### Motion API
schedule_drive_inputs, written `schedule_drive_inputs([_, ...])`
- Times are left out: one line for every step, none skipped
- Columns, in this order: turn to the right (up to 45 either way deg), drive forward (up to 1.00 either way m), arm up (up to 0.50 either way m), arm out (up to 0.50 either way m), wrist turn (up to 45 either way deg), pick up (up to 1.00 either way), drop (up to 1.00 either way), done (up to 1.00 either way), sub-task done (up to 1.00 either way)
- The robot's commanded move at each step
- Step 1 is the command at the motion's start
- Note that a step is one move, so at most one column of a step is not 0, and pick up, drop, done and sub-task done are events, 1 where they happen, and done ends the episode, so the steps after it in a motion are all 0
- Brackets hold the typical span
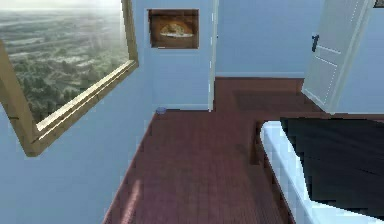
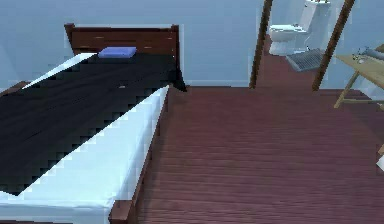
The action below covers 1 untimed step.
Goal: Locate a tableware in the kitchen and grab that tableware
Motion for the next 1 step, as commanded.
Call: schedule_drive_inputs([6.0,0.0,0.0,0.0,0.0,0.0,0.0,0.0,0.0])
